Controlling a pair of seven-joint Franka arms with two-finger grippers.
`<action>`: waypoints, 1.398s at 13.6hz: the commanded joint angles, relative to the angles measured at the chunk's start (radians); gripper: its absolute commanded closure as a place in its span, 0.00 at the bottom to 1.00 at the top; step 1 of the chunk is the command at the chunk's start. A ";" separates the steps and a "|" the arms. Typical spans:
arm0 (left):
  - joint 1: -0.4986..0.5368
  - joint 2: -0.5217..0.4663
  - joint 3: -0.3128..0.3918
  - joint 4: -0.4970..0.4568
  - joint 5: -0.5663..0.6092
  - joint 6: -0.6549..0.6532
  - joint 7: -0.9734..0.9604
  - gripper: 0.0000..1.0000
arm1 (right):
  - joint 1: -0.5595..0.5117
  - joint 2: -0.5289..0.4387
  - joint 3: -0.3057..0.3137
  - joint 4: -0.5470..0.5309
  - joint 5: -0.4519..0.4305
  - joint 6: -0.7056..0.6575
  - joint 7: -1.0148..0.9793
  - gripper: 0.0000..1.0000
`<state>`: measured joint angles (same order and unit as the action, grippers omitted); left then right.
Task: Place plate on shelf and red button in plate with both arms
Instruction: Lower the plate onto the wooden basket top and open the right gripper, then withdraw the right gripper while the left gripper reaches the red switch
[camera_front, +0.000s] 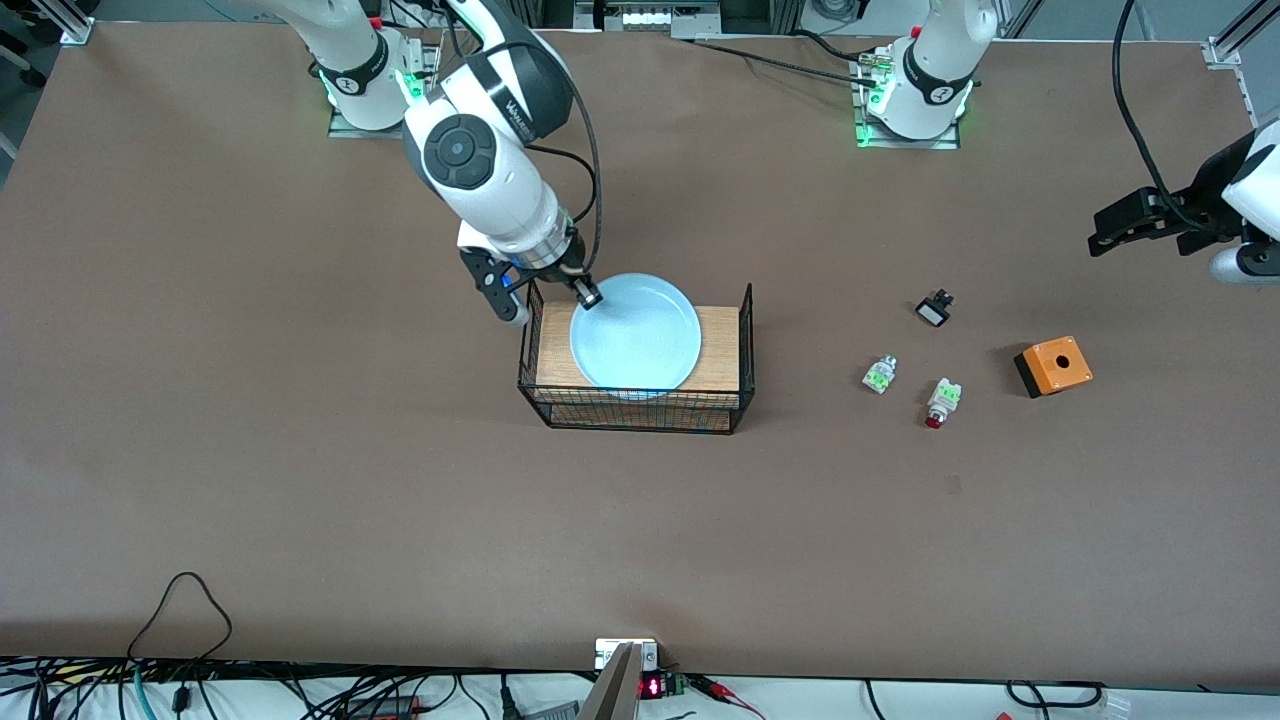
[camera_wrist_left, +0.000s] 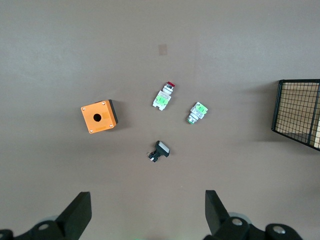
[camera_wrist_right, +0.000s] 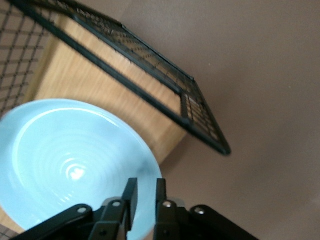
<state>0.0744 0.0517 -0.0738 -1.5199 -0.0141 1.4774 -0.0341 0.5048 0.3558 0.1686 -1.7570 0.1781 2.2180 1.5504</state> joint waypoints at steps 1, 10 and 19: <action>0.031 0.019 0.006 0.001 -0.007 -0.038 0.002 0.00 | 0.000 -0.011 -0.030 0.010 -0.012 0.009 -0.001 0.00; 0.059 0.205 -0.009 -0.098 0.025 0.002 0.175 0.00 | 0.003 -0.139 -0.035 0.100 -0.055 -0.185 -0.007 0.00; -0.002 0.238 -0.031 -0.285 0.100 0.331 0.212 0.00 | -0.265 -0.248 -0.063 0.117 -0.132 -0.460 -0.715 0.00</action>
<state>0.0753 0.2909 -0.1055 -1.7555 0.0564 1.7389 0.1614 0.3166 0.1341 0.0926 -1.6430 0.0572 1.8133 0.9829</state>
